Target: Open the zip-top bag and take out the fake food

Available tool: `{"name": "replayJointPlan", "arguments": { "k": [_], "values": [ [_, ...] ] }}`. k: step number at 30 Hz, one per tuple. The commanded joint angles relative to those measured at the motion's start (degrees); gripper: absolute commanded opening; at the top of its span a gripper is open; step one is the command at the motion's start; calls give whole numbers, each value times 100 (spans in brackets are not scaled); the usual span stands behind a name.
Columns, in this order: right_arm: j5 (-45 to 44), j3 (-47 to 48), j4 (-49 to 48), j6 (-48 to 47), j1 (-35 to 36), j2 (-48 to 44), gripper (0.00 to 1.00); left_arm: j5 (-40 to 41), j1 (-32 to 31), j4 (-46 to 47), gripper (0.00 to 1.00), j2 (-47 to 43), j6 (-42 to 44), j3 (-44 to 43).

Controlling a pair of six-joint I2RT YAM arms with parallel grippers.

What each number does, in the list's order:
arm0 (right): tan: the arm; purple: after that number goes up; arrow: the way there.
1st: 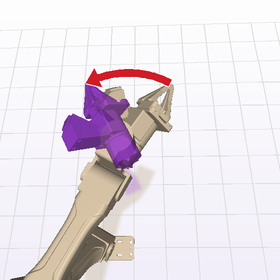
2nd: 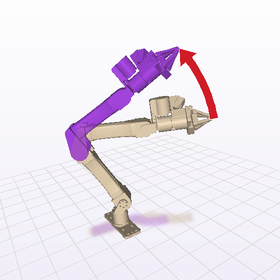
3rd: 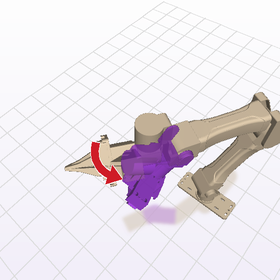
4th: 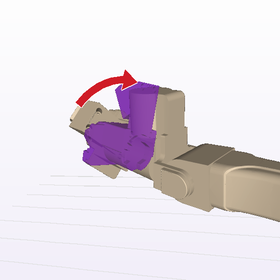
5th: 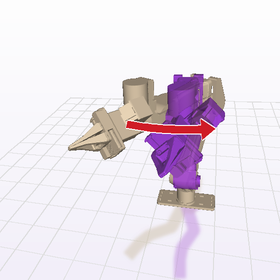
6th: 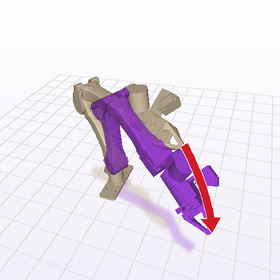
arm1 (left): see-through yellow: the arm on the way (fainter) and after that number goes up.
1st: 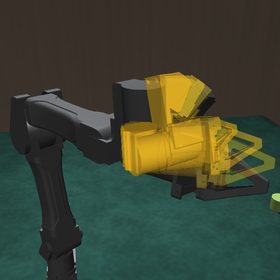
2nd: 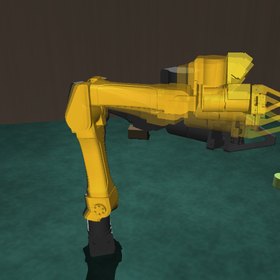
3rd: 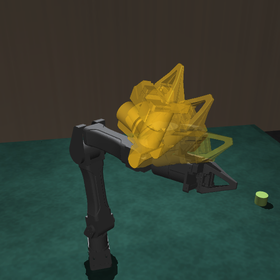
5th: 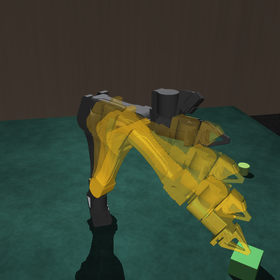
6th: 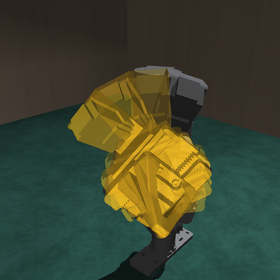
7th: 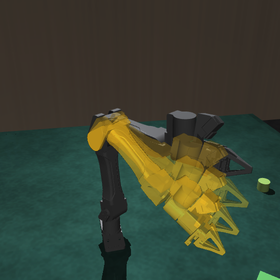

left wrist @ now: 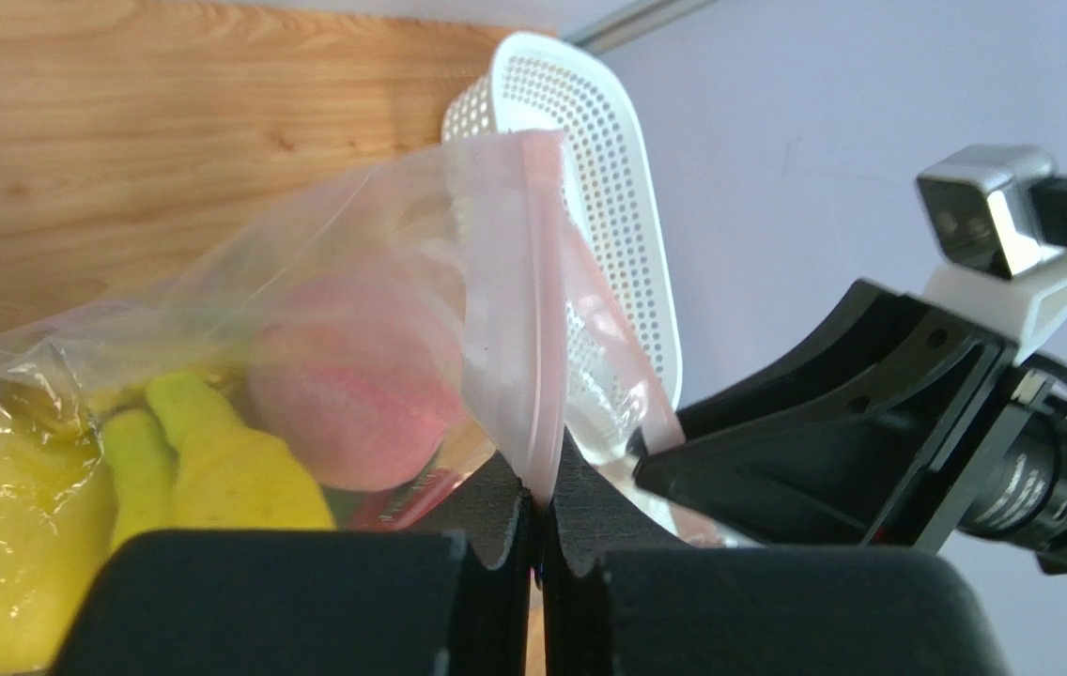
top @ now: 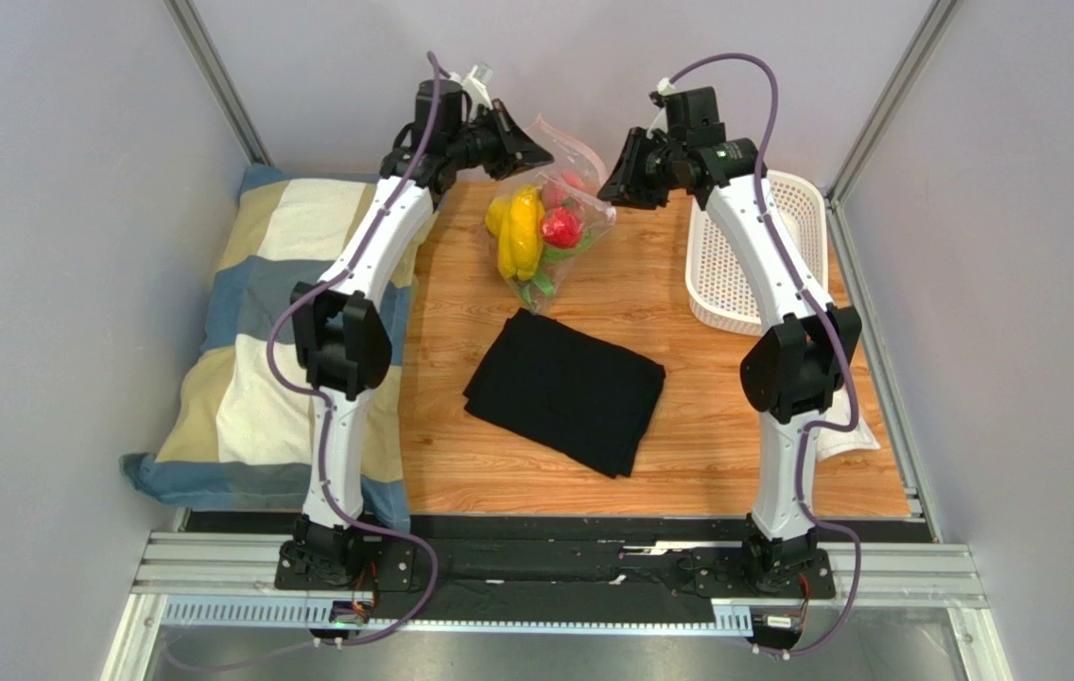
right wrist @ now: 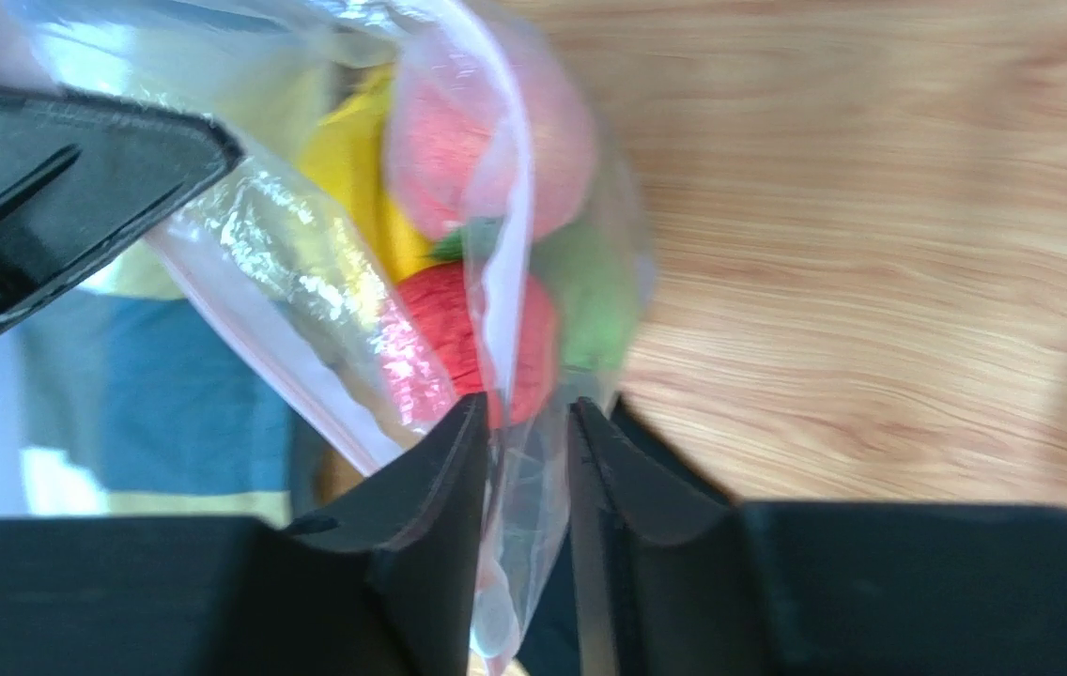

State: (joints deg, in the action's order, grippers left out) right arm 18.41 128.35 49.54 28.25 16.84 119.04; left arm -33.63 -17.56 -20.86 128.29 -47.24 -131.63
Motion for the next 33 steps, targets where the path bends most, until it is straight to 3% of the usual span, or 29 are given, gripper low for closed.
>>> {"name": "replayJointPlan", "arguments": {
  "k": [1,4,10,12,13,17,19,21,27,30,33],
  "values": [
    [-942,567,1152,-759,-207,146,39,-627,-221,661,0,170,-215,-337],
    [-1095,752,1269,-962,-225,-21,51,-715,-300,926,0,179,-391,-293],
    [-1112,797,1155,-462,-137,-373,54,-689,-406,1075,0,135,-549,-275],
    [-998,761,1067,-347,-137,-513,51,-628,-493,1058,0,100,-549,-266],
    [-919,570,884,-233,-129,-583,42,-593,-520,1049,0,82,-540,-232],
    [-462,-108,179,661,-146,-725,35,-566,-590,1233,0,-23,-663,-100],
    [-122,-22,135,883,-146,-401,26,-522,-608,1199,0,-58,-646,-56],
    [100,294,126,1172,-111,-128,23,-504,-617,1172,0,-102,-619,-20],
    [136,164,30,1218,-102,365,28,-584,-687,1199,0,-234,-628,155],
    [-66,-29,-23,1157,-111,374,38,-592,-696,1172,0,-375,-584,313],
    [-31,-301,-207,1182,-111,321,53,-610,-722,1181,0,-463,-610,436]
  ]
}}
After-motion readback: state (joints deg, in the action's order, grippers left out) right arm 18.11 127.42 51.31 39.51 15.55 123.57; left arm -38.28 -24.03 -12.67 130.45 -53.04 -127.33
